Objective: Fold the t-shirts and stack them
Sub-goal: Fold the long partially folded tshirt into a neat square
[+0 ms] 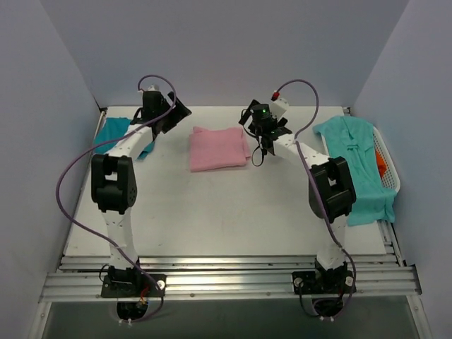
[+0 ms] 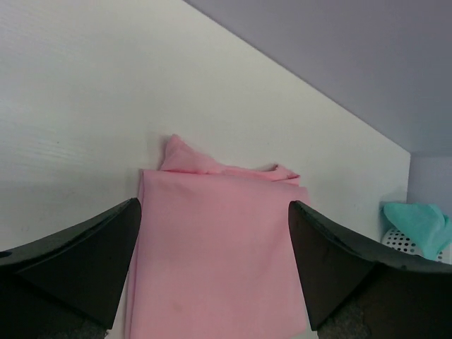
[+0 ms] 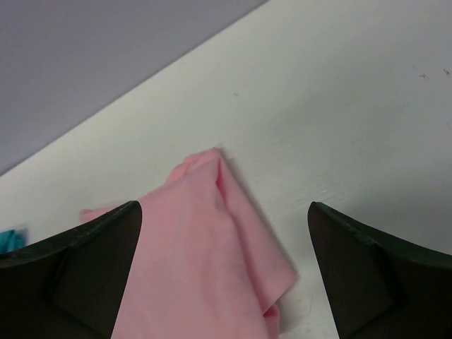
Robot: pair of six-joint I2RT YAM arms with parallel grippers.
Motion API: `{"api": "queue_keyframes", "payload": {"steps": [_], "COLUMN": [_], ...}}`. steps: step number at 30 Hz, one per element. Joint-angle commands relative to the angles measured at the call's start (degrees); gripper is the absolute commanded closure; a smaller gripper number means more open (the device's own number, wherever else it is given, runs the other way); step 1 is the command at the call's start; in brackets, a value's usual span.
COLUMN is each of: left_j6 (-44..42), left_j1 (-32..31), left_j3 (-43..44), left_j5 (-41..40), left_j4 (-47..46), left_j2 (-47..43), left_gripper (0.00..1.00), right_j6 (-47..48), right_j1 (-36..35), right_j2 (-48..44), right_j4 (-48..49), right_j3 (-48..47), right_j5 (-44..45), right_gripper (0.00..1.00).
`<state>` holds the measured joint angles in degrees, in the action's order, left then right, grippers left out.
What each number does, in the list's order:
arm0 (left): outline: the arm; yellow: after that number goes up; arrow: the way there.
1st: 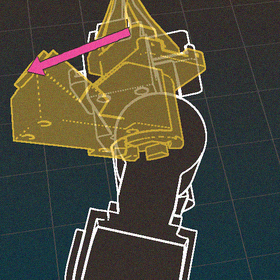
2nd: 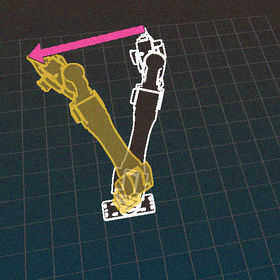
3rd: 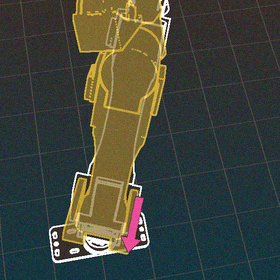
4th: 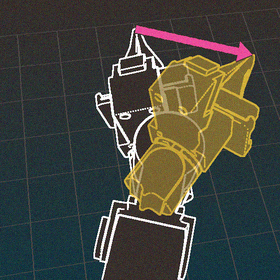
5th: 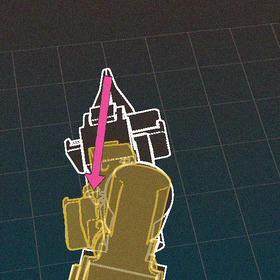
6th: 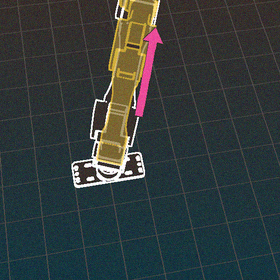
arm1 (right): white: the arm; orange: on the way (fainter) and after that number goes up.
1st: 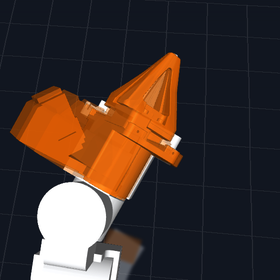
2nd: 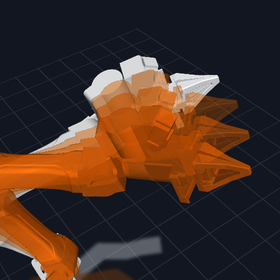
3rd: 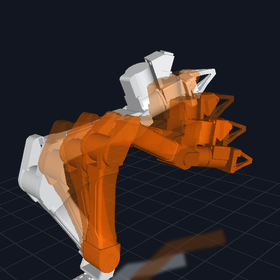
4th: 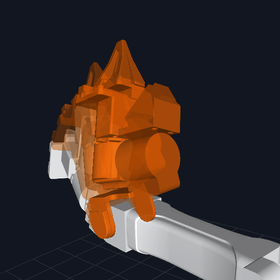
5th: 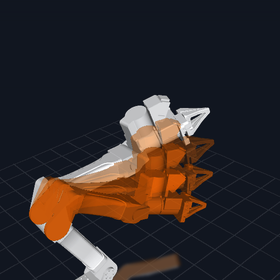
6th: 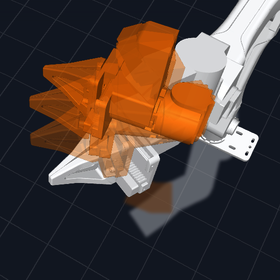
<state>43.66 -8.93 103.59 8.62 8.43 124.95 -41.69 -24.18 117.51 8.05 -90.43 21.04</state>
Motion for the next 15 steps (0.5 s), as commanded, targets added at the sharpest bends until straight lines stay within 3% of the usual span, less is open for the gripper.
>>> {"api": "queue_keyframes", "payload": {"steps": [1,3,4,8,12,15], "left_j6": [1.1,4.3,8.2,18.2,34.6,41.9], "left_j1": [-0.8,-2.5,-3.4,-11.9,-22.3,-28.8], "left_j3": [-10.4,-18.8,-27.0,-44.3,-52.1,-52.7], "left_j5": [-6.4,-13.1,-15.2,-26.0,-36.2,-42.8], "left_j4": [-2.3,-3.4,-3.9,-8.4,-9.7,-10.3], "left_j2": [-14.7,-23.5,-29.3,-39.6,-40.7,-36.5], "left_gripper": [0.06,0.06,0.06,0.06,0.06,0.06], "right_j6": [1.3,0.4,-0.1,-2.8,-5.1,-6.4], "right_j1": [-1.7,-2.4,-2.9,-4.0,-5.2,-5.4], "right_j2": [-9.7,-13.8,-15.1,-23.1,-33.9,-40.9], "right_j4": [5.5,6.6,7.1,8.3,8.4,5.3], "right_j3": [4.4,10.1,12.0,22.1,32.1,37.4], "right_j5": [3.2,4.7,5.1,6.2,7.2,8.7], "right_gripper": [0.00,0.00,0.00,0.00,0.00,0.00]}}
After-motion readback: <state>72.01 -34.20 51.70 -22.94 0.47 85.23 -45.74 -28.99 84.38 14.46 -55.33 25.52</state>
